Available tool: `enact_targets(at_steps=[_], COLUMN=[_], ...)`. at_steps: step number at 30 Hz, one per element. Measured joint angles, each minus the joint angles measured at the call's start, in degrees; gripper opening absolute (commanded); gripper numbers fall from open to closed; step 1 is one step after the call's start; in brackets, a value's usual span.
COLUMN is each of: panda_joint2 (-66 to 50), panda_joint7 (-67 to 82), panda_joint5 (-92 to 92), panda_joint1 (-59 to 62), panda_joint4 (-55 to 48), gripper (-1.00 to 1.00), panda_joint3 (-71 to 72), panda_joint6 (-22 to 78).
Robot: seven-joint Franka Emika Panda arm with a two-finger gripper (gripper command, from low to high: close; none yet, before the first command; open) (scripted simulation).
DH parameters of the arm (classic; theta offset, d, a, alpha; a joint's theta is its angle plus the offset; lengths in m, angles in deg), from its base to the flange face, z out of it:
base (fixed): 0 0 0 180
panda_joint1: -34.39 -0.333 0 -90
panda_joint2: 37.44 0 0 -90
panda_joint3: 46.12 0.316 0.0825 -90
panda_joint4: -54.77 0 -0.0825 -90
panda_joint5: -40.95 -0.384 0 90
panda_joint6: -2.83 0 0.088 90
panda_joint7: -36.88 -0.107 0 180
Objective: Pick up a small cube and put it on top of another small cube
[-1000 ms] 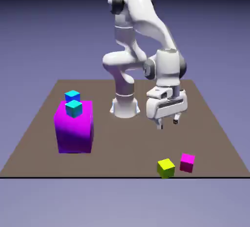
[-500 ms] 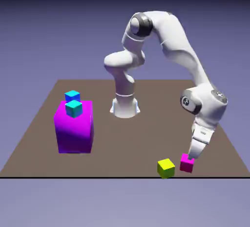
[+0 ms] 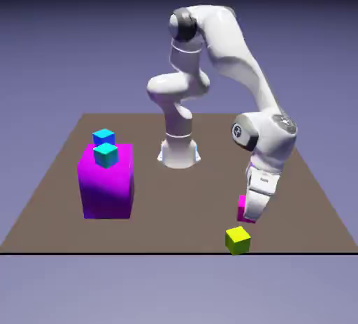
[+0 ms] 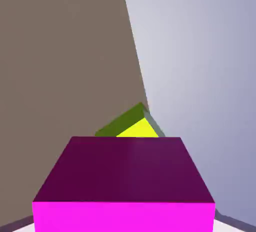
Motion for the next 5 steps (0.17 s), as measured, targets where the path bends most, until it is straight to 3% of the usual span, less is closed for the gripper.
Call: enact_targets(at_steps=[2,3,5], panda_joint2=[-4.1,-4.9,-4.9], panda_joint7=[-0.8,-1.0,-1.1], panda_joint5=[1.0,1.2,1.3], panda_joint1=[0.2,0.3,0.3], panda_joint4=[0.8,1.0,1.0], gripper=[-1.0,1.0,1.0], panda_joint3=[-0.6,-0.8,-0.8], panda_joint6=[-5.0,-5.9,-6.0])
